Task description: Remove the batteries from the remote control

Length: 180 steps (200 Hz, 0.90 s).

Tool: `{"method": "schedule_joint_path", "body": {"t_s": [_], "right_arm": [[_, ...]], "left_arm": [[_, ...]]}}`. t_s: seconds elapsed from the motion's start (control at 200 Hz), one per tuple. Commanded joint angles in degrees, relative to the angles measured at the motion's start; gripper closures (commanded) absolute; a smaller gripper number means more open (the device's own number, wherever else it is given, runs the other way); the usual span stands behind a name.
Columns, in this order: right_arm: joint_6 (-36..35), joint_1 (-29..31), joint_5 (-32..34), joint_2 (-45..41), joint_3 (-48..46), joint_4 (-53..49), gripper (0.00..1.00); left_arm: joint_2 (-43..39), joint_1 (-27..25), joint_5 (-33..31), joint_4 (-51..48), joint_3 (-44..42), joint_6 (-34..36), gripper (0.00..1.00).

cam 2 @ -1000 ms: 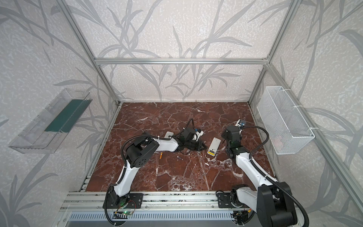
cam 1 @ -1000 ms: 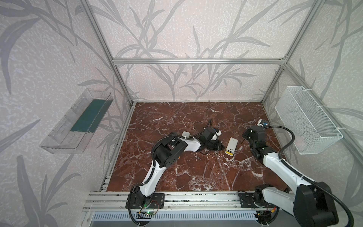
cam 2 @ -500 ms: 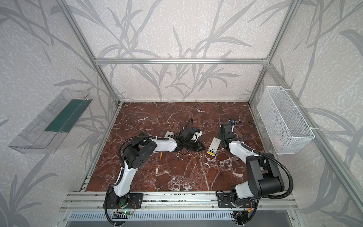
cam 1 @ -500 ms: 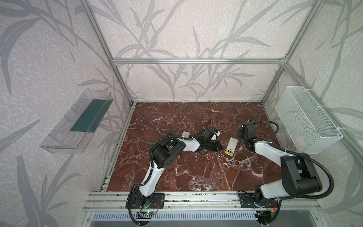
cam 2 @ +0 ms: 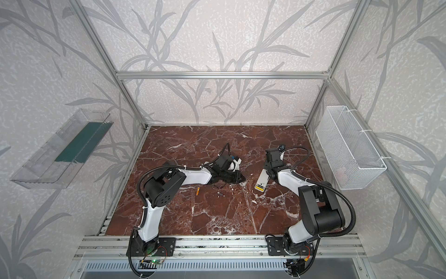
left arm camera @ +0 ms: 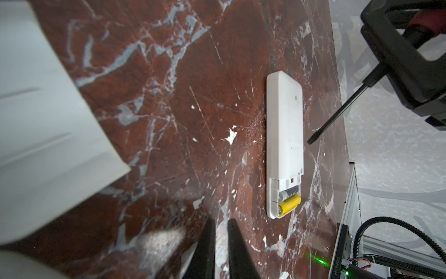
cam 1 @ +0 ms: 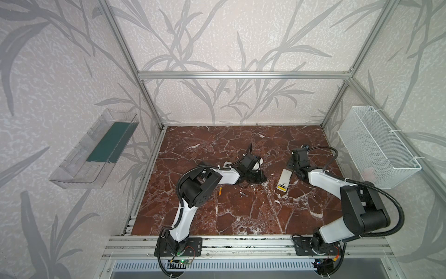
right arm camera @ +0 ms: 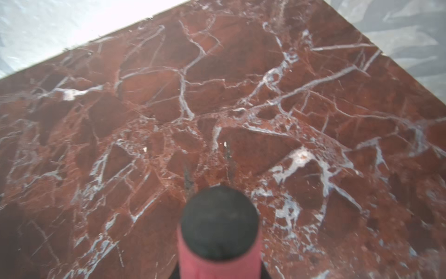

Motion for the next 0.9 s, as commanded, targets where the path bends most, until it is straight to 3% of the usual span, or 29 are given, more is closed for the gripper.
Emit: {"method": "schedule_joint_path", "body": {"t_s": [0.0,0.24,0.56,0.896], "right_arm": [[3.9,-0.67,4.3,0.46,2.57,-6.1,1.0],[10.69,-0.93,6.3,5.21,5.7,-13.93,1.0],[15.18,0.81,-4.27,9.61,6.86,-8.63,1.0],[16.85,5.46,-6.6,13.82,8.99,-6.09,1.0]], "left_arm": [[-1.81,-0.03,0.04,0.65,-1.04,-0.01,0.86],[-3.82,0.63,0.04,2.58,-4.05,-0.55,0.86],[-8.24,1.5,-0.3,2.83,-5.95,-0.18,0.86],[-11.14,3.38,-0.04,3.06,-8.25,0.65,0.86]]}}
